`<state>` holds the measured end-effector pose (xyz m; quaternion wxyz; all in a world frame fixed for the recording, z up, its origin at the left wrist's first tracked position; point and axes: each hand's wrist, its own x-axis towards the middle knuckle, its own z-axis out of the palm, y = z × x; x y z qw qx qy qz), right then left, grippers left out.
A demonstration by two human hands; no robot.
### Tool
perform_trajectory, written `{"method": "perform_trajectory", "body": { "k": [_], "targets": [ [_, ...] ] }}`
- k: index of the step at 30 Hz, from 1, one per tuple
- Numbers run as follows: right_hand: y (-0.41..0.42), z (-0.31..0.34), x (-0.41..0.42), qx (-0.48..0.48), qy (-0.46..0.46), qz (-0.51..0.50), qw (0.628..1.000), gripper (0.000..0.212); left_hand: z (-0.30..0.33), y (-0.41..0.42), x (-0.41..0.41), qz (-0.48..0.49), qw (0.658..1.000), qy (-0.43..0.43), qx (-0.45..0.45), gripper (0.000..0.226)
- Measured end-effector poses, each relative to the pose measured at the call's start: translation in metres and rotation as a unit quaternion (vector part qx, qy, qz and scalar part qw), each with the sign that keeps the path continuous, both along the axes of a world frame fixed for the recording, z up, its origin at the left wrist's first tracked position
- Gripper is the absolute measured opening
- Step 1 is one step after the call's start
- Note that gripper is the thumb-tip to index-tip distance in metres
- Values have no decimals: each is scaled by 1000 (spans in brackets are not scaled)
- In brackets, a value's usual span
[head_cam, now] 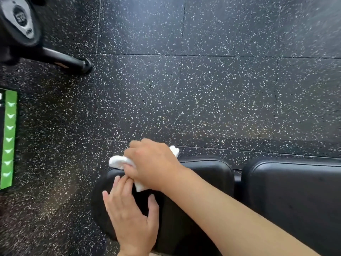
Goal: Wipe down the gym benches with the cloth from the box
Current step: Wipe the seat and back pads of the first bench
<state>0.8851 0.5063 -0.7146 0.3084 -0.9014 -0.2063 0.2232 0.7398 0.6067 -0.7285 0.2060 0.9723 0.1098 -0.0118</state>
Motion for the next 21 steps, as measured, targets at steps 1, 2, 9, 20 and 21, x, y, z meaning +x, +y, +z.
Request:
{"method": "perform_trajectory", "body": {
  "k": [1,2,9,20,21],
  "targets": [
    [-8,0,0,7,7,-3,1000,27,-1,0,-1,-5,1000,-2,1,69],
    [-21,0,-2,10,12,-5,1000,27,-1,0,-1,-13,1000,-7,4,69],
    [-163,5,-18,-45,88,-43,994,21,-6,1,0,-25,999,-23,9,66],
    [-3,-4,3,-27,-1,25,999,27,-7,5,-3,-18,999,-21,-17,66],
    [14,-3,8,-21,5,34,999,25,-5,6,-2,-5,999,-17,-33,67]
  ]
}}
